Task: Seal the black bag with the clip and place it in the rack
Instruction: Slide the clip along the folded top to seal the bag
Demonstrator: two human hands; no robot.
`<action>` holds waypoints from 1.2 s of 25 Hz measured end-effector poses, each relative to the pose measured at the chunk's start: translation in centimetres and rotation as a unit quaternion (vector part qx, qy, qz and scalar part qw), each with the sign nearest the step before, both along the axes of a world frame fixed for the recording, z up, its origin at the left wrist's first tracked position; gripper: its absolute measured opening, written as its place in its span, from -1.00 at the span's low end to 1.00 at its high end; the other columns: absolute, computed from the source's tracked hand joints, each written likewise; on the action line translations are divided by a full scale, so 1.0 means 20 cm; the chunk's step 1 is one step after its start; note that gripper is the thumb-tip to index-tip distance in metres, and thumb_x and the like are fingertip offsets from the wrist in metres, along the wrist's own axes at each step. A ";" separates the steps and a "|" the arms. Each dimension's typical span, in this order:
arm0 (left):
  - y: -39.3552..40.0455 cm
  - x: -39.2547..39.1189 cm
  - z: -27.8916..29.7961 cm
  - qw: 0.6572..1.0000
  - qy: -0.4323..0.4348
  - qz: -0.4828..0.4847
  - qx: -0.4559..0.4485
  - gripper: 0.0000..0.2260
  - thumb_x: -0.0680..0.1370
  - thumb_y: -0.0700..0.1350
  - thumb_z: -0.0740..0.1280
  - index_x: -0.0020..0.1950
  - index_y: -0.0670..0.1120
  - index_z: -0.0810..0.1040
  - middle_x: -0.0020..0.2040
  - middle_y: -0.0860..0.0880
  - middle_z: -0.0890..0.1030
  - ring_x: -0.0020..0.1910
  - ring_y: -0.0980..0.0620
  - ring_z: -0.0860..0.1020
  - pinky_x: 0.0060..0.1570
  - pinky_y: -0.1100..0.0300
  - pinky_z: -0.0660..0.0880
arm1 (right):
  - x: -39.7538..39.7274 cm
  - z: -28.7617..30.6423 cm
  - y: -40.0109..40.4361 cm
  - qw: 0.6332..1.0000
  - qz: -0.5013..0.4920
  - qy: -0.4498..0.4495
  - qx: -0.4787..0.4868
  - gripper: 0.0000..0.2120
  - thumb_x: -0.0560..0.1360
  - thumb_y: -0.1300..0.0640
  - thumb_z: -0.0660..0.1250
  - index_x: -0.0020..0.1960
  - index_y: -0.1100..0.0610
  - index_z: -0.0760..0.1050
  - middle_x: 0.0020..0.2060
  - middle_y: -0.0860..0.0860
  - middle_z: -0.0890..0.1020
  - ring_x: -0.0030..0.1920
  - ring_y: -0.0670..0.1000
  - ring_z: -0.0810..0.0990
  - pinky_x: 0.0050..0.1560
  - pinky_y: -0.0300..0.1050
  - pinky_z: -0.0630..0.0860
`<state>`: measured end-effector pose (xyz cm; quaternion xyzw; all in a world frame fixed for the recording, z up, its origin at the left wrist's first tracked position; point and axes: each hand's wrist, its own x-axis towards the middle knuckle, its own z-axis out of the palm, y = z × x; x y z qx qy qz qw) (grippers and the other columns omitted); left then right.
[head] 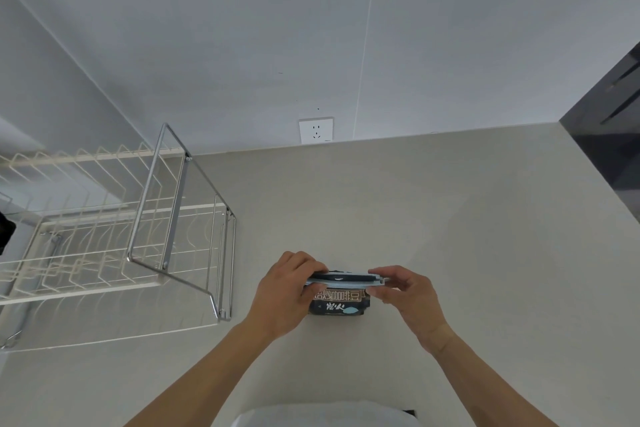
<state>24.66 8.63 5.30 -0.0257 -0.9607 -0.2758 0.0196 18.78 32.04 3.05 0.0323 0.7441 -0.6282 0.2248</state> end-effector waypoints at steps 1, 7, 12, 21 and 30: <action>0.00 -0.01 0.01 1.000 0.000 -0.009 -0.018 -0.79 0.49 -0.07 0.40 0.11 0.00 0.58 0.03 0.08 0.59 0.03 0.04 0.47 -0.05 0.14 0.49 | 0.00 0.00 0.00 1.000 0.002 0.011 0.011 -0.78 0.31 0.30 0.55 -0.11 0.04 0.72 -0.24 0.02 0.74 -0.29 -0.19 0.61 -0.24 -0.39 0.53; 0.15 -0.17 0.07 0.980 -0.006 -0.149 -0.132 -0.76 0.54 0.07 0.29 0.17 0.02 0.52 0.06 0.05 0.57 0.01 0.00 0.50 -0.11 0.19 0.35 | -0.02 0.01 -0.01 0.996 0.027 0.059 0.054 -0.83 0.31 0.18 0.57 -0.13 0.00 0.71 -0.28 -0.15 0.73 -0.29 -0.23 0.62 -0.27 -0.44 0.47; 0.25 -0.26 0.06 0.975 -0.037 -0.167 -0.144 -0.77 0.56 0.05 0.27 0.15 -0.02 0.51 0.04 0.02 0.56 -0.01 -0.01 0.50 -0.20 0.18 0.32 | -0.05 0.02 -0.01 0.991 0.053 0.091 0.084 -0.82 0.30 0.04 0.57 -0.14 -0.16 0.67 -0.19 -0.25 0.71 -0.13 -0.17 0.64 -0.16 -0.36 0.54; 0.21 -0.27 0.05 0.983 -0.056 -0.147 -0.095 -0.84 0.53 0.08 0.29 0.05 0.05 0.49 -0.05 0.08 0.54 -0.11 0.05 0.50 -0.26 0.18 0.42 | -0.10 0.03 0.03 0.978 0.094 0.131 0.129 -0.84 0.31 0.09 0.58 -0.16 -0.09 0.66 -0.22 -0.37 0.65 -0.22 -0.26 0.58 -0.23 -0.39 0.47; 0.20 -0.25 0.02 0.985 -0.020 -0.151 -0.084 -0.87 0.52 0.08 0.30 -0.02 0.05 0.52 -0.11 0.11 0.55 -0.17 0.08 0.49 -0.33 0.24 0.34 | -0.07 0.01 0.03 0.972 0.098 0.165 0.139 -0.89 0.38 0.08 0.53 -0.13 -0.02 0.64 -0.23 -0.24 0.66 -0.12 -0.17 0.59 -0.16 -0.22 0.55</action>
